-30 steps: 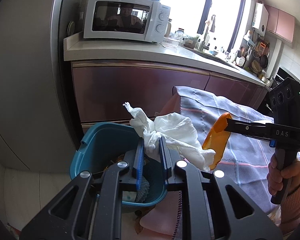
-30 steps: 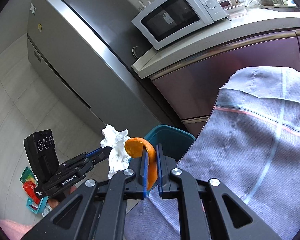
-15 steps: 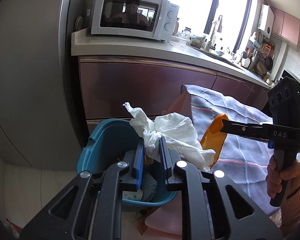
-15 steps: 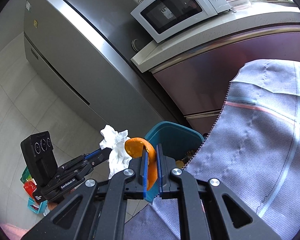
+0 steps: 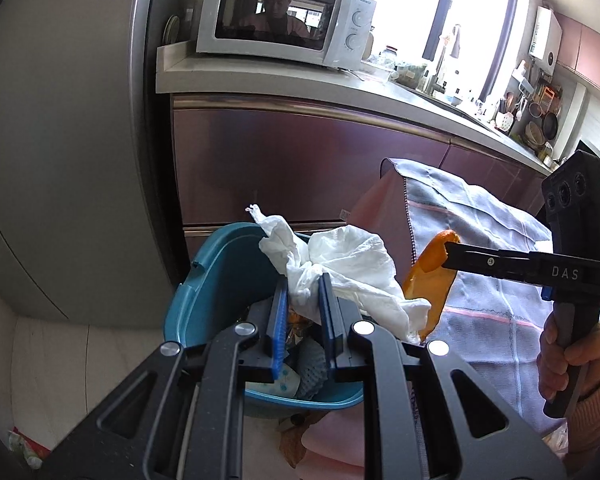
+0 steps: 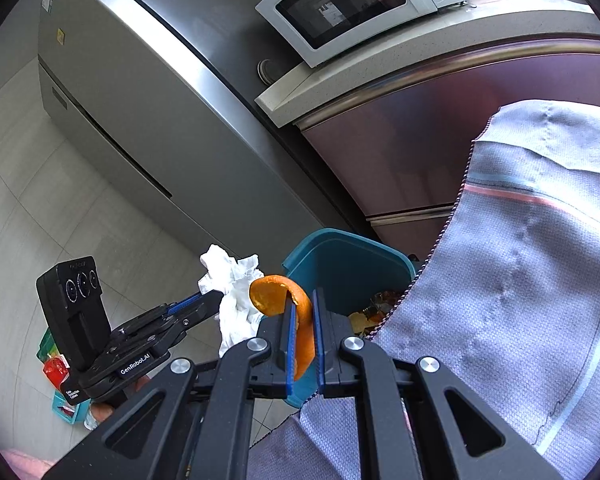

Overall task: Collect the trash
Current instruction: 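Carry the tissue and orange peel over to the teal bin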

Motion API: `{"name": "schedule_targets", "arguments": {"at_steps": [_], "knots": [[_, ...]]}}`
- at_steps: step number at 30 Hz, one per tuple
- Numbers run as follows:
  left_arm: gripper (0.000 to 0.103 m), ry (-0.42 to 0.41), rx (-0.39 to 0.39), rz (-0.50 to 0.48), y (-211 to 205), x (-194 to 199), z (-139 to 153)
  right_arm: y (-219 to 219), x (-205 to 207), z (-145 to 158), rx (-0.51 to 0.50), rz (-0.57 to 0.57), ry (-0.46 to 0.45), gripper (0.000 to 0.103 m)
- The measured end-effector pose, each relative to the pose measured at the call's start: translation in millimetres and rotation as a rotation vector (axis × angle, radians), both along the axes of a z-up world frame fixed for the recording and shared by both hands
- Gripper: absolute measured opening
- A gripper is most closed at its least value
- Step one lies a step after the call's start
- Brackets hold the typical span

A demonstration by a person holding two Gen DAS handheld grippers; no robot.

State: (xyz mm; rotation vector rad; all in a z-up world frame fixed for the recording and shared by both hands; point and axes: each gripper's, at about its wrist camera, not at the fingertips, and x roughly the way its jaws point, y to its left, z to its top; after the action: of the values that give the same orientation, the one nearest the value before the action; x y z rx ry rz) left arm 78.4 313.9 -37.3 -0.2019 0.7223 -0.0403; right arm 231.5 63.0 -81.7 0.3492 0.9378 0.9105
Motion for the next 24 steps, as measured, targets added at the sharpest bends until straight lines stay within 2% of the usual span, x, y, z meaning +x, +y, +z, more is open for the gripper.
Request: {"name": "schedule_targets", "arguments": {"at_steps": [24], "knots": [[0.016, 0.074, -0.005, 0.044, 9.1, 11.6, -31.3, 27.6, 9.9, -10.7, -0.075, 0.041, 0.042, 0.007]]}}
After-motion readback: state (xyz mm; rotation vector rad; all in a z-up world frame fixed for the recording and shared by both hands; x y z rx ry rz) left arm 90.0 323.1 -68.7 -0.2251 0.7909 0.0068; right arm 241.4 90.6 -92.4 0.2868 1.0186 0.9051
